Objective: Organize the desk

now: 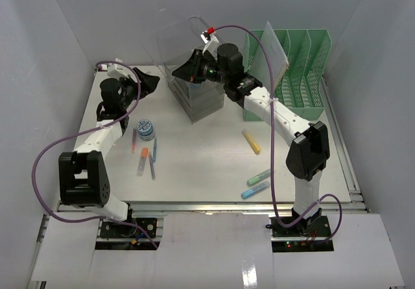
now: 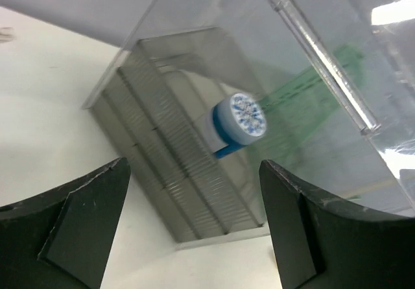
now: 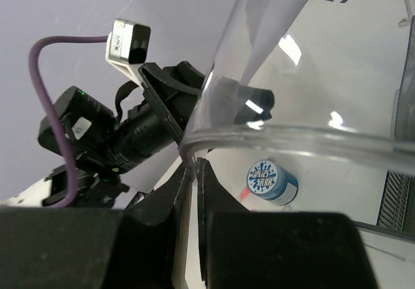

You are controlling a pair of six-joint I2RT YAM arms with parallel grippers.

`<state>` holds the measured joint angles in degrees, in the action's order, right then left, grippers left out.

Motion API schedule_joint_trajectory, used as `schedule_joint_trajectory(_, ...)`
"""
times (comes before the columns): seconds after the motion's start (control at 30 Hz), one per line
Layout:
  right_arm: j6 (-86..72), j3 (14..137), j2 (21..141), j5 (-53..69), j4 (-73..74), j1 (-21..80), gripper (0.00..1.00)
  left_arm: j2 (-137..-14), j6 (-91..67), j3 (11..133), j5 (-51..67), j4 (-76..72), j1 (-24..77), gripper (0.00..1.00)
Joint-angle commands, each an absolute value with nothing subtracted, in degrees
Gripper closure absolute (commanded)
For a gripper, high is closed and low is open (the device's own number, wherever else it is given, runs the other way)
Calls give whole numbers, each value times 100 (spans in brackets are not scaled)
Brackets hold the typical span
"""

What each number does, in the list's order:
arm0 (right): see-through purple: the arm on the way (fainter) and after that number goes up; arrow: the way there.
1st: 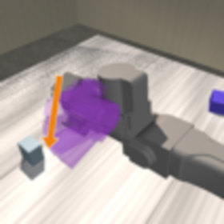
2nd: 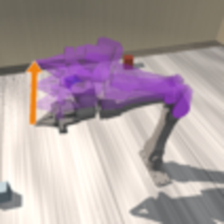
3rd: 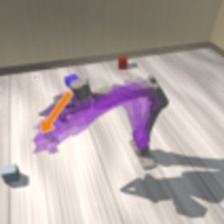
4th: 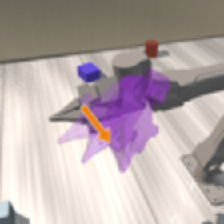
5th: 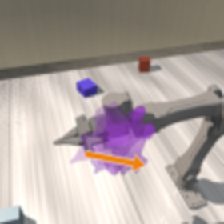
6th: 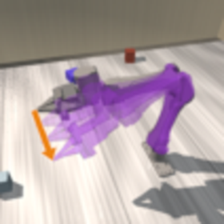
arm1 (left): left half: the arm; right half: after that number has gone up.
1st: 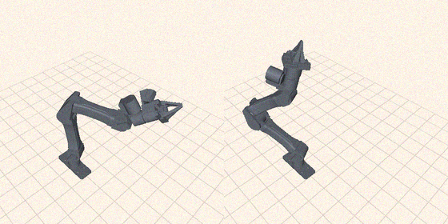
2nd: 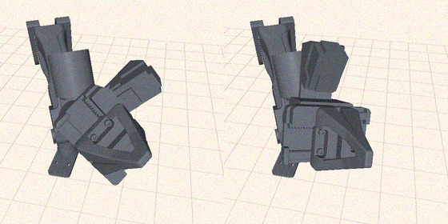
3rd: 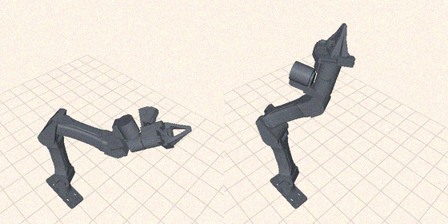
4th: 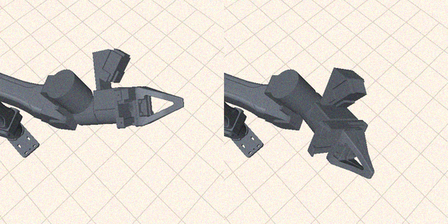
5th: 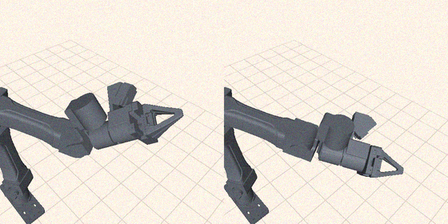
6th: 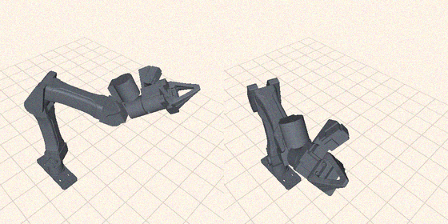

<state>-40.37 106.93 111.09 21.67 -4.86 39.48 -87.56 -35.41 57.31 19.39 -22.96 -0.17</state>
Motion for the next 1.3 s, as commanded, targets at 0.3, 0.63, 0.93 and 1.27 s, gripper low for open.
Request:
schedule_joint_trajectory(0.3,-3942,10437,10692,2373,-1037,3977,92,-7717,-1824,5604,189,2157,9,2)
schedule_joint_trajectory(0.63,-3876,10345,10676,2329,-1046,3973,92,-8455,-1589,5506,509,2039,34,2)
schedule_joint_trajectory(0.93,-3876,10371,10710,2329,-1050,3973,92,-8996,-1559,5695,447,1866,123,2)
schedule_joint_trajectory(1.27,-3877,10371,10687,2347,-1046,3981,92,-9200,-1742,5704,359,1542,123,16)
